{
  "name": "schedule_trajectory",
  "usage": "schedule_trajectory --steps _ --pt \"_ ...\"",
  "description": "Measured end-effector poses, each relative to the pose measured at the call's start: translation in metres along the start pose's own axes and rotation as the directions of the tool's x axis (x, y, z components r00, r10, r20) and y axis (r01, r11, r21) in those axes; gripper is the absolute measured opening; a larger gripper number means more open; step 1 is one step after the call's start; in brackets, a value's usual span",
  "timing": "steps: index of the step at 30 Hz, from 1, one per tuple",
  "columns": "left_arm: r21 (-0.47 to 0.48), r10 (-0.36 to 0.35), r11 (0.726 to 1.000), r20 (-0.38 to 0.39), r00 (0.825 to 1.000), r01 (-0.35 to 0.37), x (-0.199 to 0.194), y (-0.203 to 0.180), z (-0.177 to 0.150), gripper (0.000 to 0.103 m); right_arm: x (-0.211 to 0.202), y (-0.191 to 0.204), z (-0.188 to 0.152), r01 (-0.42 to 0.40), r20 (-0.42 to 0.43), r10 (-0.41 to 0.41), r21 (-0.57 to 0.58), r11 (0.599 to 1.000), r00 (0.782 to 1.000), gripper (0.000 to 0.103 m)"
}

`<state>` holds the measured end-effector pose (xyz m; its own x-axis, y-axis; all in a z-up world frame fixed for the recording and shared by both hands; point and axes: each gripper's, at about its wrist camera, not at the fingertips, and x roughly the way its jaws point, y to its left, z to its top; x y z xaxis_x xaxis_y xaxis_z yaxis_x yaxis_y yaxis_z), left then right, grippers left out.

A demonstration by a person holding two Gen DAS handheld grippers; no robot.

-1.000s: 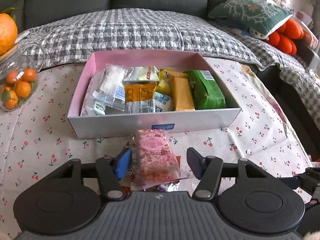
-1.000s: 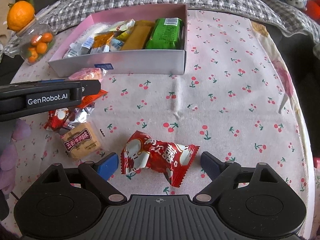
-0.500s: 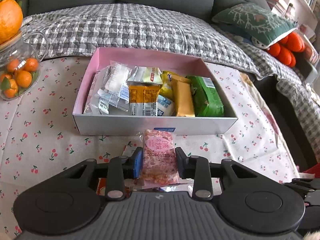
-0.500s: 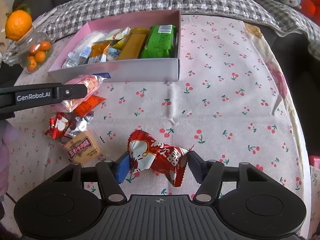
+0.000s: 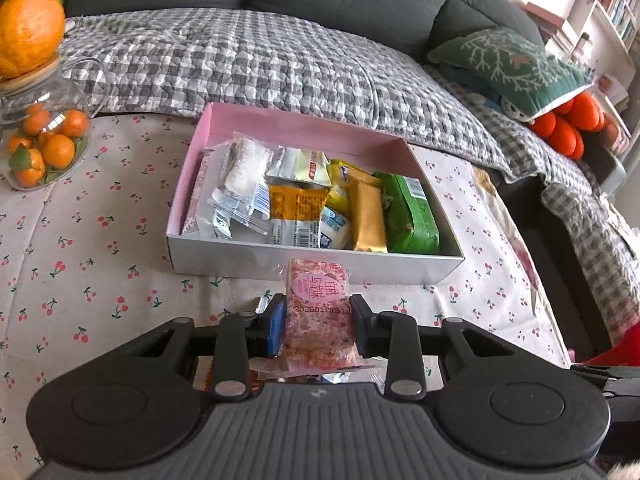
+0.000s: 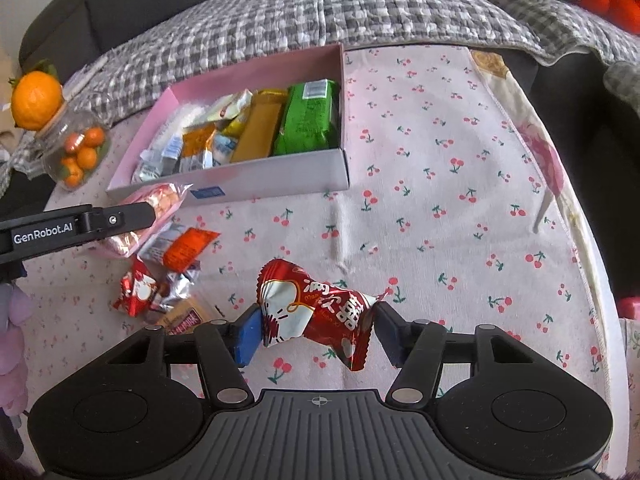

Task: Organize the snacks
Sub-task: 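Carry both held packs over the pink box and lower them inside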

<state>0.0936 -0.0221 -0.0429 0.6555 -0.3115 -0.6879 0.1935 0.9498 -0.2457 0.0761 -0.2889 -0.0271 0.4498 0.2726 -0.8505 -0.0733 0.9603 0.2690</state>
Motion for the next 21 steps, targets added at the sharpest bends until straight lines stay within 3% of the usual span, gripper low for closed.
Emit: schedule_trajectory --steps 10,21 --pt "-0.028 -0.014 1.000 0.026 1.000 0.015 -0.012 0.005 0.004 0.031 -0.008 0.004 0.010 -0.032 0.023 0.031 0.043 0.999 0.999 0.059" --pt "-0.021 0.004 1.000 0.055 0.998 -0.003 -0.019 0.005 0.007 0.031 -0.022 0.029 0.043 -0.112 0.091 0.103 0.109 0.988 0.991 0.059"
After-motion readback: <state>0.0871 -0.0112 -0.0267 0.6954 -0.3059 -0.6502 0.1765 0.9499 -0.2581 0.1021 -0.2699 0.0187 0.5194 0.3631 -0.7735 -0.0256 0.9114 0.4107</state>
